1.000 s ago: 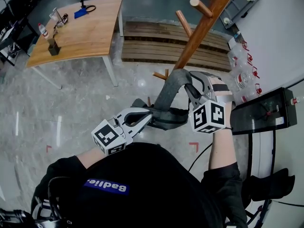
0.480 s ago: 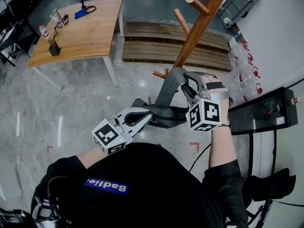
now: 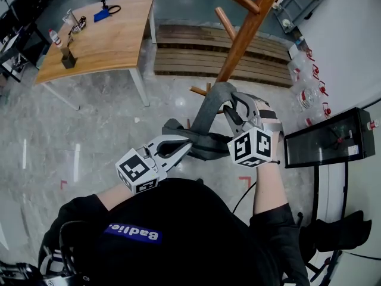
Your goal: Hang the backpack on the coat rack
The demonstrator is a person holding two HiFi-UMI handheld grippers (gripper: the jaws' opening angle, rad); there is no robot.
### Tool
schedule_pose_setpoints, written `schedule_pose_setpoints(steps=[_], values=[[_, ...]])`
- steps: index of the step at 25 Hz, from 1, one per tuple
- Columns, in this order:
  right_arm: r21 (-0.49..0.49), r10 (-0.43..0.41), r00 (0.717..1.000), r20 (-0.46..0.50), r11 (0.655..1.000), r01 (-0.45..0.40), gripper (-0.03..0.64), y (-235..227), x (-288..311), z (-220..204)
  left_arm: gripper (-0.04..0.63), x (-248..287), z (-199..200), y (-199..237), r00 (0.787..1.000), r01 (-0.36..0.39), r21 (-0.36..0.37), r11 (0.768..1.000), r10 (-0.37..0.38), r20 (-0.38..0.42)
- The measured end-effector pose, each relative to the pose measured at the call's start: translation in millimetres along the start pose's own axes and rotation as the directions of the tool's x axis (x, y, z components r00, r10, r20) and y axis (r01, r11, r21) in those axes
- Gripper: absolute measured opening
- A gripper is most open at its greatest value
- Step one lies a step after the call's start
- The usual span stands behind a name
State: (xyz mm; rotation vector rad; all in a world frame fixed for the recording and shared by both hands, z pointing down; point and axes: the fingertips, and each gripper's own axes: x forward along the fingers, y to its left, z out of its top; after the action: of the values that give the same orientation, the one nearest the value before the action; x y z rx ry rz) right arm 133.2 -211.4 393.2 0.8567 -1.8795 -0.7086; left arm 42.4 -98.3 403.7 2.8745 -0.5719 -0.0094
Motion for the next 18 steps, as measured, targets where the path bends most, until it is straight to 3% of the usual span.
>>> schedule_pose_setpoints(steps=[9,18], values=[[0.102,0.018,0.999,0.046,0.995,-0.023,0.164,18.3,-24.3,-8.2,0.009,9.2,-4.5,-9.5,1.0,0.002,0.003,1.0,-0.002,-0.004],[0.279,0.081,0.962,0.262,0.947,-0.156,0.164,55.1,-57.8,28.2,0.009,17.9,4.3,-12.6,1.0,-0.002,0.014,1.0,0.002,0.019]])
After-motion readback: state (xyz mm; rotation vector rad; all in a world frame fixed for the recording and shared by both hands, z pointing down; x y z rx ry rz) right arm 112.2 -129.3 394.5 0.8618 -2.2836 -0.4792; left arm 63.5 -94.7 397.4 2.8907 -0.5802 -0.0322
